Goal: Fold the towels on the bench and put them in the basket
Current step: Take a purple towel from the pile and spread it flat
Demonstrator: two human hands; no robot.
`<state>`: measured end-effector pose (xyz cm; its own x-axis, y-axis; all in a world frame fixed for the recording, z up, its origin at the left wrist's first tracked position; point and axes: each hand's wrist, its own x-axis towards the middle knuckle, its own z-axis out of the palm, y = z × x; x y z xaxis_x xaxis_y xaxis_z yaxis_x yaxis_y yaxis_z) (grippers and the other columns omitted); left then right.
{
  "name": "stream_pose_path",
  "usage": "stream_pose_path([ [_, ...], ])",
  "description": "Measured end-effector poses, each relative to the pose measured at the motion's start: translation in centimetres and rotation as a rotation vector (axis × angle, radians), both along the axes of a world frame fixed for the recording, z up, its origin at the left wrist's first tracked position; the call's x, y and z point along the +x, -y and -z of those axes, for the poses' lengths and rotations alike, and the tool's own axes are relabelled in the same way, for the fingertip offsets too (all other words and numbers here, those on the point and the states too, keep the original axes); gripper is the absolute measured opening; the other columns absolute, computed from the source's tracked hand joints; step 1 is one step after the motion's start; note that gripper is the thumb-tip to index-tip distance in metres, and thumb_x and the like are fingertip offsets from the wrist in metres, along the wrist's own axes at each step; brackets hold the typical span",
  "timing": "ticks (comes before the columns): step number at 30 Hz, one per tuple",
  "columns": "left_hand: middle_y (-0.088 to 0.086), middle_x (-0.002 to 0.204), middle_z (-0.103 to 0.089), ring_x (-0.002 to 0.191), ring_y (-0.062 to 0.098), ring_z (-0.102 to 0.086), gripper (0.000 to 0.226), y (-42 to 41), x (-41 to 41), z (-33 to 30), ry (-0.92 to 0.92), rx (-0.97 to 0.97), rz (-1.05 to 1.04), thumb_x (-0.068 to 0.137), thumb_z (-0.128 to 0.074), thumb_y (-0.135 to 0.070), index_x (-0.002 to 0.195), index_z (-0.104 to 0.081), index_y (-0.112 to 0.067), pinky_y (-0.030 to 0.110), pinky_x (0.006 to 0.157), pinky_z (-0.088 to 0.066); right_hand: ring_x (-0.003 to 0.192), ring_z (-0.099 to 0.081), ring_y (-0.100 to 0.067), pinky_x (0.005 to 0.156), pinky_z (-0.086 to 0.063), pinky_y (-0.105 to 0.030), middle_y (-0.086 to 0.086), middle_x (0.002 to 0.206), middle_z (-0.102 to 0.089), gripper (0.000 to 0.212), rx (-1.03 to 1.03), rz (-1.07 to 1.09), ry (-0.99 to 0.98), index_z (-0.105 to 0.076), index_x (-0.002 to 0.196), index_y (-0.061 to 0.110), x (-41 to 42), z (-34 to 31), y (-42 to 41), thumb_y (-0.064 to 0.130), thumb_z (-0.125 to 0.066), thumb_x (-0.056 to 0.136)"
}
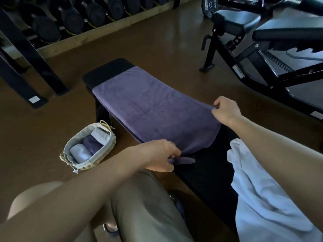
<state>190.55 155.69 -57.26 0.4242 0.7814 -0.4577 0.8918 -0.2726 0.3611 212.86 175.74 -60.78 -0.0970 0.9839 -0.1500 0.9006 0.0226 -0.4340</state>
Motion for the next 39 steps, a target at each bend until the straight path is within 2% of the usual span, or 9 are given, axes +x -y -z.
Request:
stream_pose_path([
  [5, -0.009, 0.1, -0.051, 0.087, 0.016, -0.055, 0.013, 0.9, -0.2, 0.0, -0.052, 0.028, 0.055, 0.085, -0.066, -0.027, 0.078, -0.055, -0.03, 0.033, 0.067, -0.051, 0.115, -0.06, -0.026, 0.089, -0.049, -0.035, -0.009, 0.126, -0.063, 0.033, 0.006, 0.127, -0.186, -0.061, 0.127, 0.016, 0.5, -0.3, -0.5, 0.017, -0.068, 0.095],
  [10, -0.008, 0.089, -0.054, 0.082, 0.017, -0.054, 0.008, 1.8, 0.6, 1.0, -0.159, 0.086, 0.182, 0.085, -0.063, -0.03, 0.08, -0.057, -0.028, 0.037, 0.073, -0.051, 0.11, -0.063, -0.034, 0.082, -0.049, -0.04, -0.013, 0.122, -0.065, 0.033, 0.06, 0.04, 0.104, -0.057, 0.131, 0.013, 1.1, 0.0, 0.7, 0.028, -0.06, 0.102],
  [14, -0.006, 0.087, -0.057, 0.078, 0.019, -0.057, 0.016, 1.9, 0.6, 0.1, -0.104, 0.003, 0.055, 0.087, -0.058, -0.024, 0.074, -0.049, -0.025, 0.037, 0.064, -0.049, 0.105, -0.065, -0.033, 0.08, -0.049, -0.04, -0.013, 0.117, -0.066, 0.032, 0.059, -0.002, 0.19, -0.059, 0.127, 0.013, 1.3, -0.4, 1.0, 0.034, -0.058, 0.103],
  [18, -0.013, 0.092, -0.058, 0.083, 0.008, -0.058, 0.024, 1.2, -0.3, -1.7, 0.036, -0.115, -0.159, 0.095, -0.056, -0.025, 0.075, -0.048, -0.037, 0.025, 0.066, -0.042, 0.081, -0.063, -0.027, 0.069, -0.047, -0.036, -0.016, 0.103, -0.069, 0.024, -0.121, 0.029, 0.081, -0.065, 0.096, 0.011, 0.9, -1.9, -0.6, 0.034, -0.06, 0.1],
  [23, -0.01, 0.097, -0.065, 0.087, 0.01, -0.065, 0.017, 1.0, -1.1, -2.2, 0.081, -0.143, -0.239, 0.088, -0.066, -0.025, 0.087, -0.055, -0.038, 0.025, 0.069, -0.05, 0.078, -0.064, -0.025, 0.069, -0.05, -0.036, -0.012, 0.09, -0.067, 0.022, -0.124, -0.014, 0.174, -0.069, 0.095, 0.008, 0.8, -2.8, -1.9, 0.029, -0.062, 0.099],
  [33, -0.008, 0.094, -0.064, 0.084, 0.012, -0.062, 0.01, 1.1, -0.8, -0.6, 0.035, -0.157, -0.179, 0.091, -0.06, -0.032, 0.081, -0.059, -0.033, 0.026, 0.068, -0.049, 0.115, -0.058, -0.035, 0.099, -0.051, -0.05, -0.011, 0.118, -0.059, 0.044, -0.495, 0.043, 0.001, -0.054, 0.118, 0.013, 1.1, -1.3, -0.9, 0.042, -0.069, 0.09],
  [35, -0.009, 0.098, -0.062, 0.083, 0.01, -0.062, 0.015, 1.2, -0.6, -0.2, -0.035, -0.135, -0.109, 0.09, -0.061, -0.034, 0.077, -0.054, -0.037, 0.025, 0.066, -0.048, 0.096, -0.062, -0.029, 0.08, -0.055, -0.04, -0.013, 0.106, -0.061, 0.036, -0.529, -0.014, 0.048, -0.059, 0.109, 0.008, 1.6, -1.9, -1.1, 0.03, -0.072, 0.085],
  [37, -0.01, 0.1, -0.059, 0.079, 0.009, -0.059, 0.023, 1.4, -0.3, -0.1, -0.084, -0.092, -0.03, 0.09, -0.062, -0.035, 0.072, -0.048, -0.039, 0.025, 0.063, -0.044, 0.063, -0.053, -0.019, 0.052, -0.044, -0.027, -0.011, 0.082, -0.056, 0.015, -0.497, -0.055, 0.1, -0.061, 0.095, 0.005, 2.3, -2.1, -1.3, 0.015, -0.069, 0.087],
  [39, -0.008, 0.099, -0.054, 0.075, 0.009, -0.054, 0.026, 1.7, 0.2, 0.2, -0.138, -0.029, 0.063, 0.091, -0.061, -0.035, 0.069, -0.046, -0.035, 0.026, 0.06, -0.04, 0.047, -0.041, -0.015, 0.043, -0.034, -0.023, -0.009, 0.068, -0.049, 0.012, -0.436, -0.071, 0.14, -0.059, 0.086, 0.006, 2.9, -1.8, -1.2, 0.011, -0.066, 0.093],
])
